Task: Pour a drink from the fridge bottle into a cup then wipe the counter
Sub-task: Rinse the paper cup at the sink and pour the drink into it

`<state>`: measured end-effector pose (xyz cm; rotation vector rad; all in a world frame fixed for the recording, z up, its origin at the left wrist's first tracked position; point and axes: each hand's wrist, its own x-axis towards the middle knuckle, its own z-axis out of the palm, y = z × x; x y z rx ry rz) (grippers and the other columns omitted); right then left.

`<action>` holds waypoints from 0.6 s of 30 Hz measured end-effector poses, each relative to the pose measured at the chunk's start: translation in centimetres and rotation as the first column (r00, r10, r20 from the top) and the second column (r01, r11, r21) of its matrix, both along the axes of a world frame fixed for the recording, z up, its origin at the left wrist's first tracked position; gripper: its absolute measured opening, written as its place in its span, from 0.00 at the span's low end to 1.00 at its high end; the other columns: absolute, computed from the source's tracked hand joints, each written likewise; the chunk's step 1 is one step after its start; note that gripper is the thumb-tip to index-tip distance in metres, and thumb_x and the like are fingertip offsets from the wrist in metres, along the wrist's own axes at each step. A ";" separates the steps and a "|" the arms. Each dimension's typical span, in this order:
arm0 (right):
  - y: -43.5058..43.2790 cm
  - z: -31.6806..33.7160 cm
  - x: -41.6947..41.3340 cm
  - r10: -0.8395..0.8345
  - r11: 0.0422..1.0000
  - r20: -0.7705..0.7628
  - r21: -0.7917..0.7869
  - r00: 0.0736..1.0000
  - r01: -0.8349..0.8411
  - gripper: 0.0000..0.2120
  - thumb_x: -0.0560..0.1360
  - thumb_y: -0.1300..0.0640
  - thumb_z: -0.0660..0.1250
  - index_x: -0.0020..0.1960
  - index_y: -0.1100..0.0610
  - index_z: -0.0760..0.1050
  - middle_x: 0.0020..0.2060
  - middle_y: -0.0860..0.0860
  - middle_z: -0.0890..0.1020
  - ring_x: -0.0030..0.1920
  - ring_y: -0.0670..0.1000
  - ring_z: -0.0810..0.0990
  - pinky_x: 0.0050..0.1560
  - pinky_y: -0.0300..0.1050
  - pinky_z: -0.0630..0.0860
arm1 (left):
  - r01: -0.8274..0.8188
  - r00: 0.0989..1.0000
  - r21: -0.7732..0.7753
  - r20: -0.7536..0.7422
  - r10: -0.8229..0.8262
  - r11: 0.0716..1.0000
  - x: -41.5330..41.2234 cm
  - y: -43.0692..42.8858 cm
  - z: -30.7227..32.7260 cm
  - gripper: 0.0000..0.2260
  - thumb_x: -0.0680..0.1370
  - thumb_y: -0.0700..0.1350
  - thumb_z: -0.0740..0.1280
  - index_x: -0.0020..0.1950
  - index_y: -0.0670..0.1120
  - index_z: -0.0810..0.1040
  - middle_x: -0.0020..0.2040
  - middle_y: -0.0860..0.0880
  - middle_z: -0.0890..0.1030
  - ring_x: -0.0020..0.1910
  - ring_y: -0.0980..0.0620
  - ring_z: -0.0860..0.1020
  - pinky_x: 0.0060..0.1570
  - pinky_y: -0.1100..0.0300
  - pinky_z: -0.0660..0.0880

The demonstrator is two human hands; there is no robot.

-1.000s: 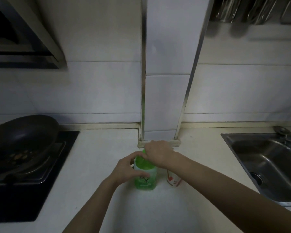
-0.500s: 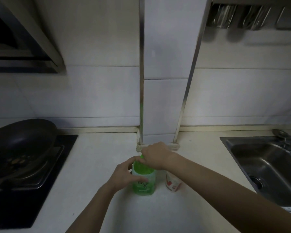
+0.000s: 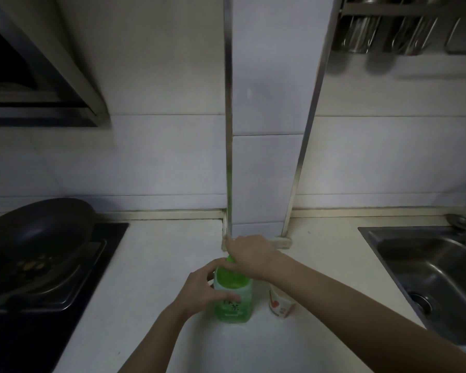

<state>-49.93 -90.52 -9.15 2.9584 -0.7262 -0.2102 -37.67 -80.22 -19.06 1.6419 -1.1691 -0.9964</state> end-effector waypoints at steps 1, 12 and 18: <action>0.0 -0.1 0.1 0.013 1.000 0.010 0.013 1.000 -0.013 0.21 0.80 0.43 0.56 0.59 0.60 0.70 0.44 0.55 0.80 0.39 0.55 0.78 0.35 0.46 0.72 | 0.000 1.000 -0.001 0.003 0.000 1.000 0.0 0.0 0.0 0.32 0.59 0.45 0.84 0.60 0.57 0.79 0.53 0.55 0.84 0.54 0.58 0.81 0.51 0.58 0.81; -0.6 1.3 -1.0 0.243 0.956 -0.003 0.168 0.970 -0.239 0.17 0.71 0.57 0.67 0.59 0.50 0.70 0.53 0.51 0.71 0.48 0.54 0.75 0.39 0.51 0.76 | 0.007 1.000 0.020 0.018 -0.007 1.000 0.0 -0.1 0.0 0.33 0.58 0.49 0.85 0.62 0.55 0.78 0.54 0.56 0.84 0.54 0.58 0.81 0.52 0.57 0.81; -1.0 0.9 -1.0 0.064 0.997 0.003 0.034 0.998 -0.064 0.27 0.76 0.37 0.59 0.66 0.55 0.68 0.53 0.54 0.77 0.46 0.55 0.79 0.34 0.44 0.68 | -0.010 1.000 0.017 0.009 0.010 1.000 -0.1 0.0 -0.3 0.37 0.57 0.49 0.85 0.64 0.56 0.77 0.55 0.55 0.84 0.56 0.58 0.81 0.52 0.59 0.80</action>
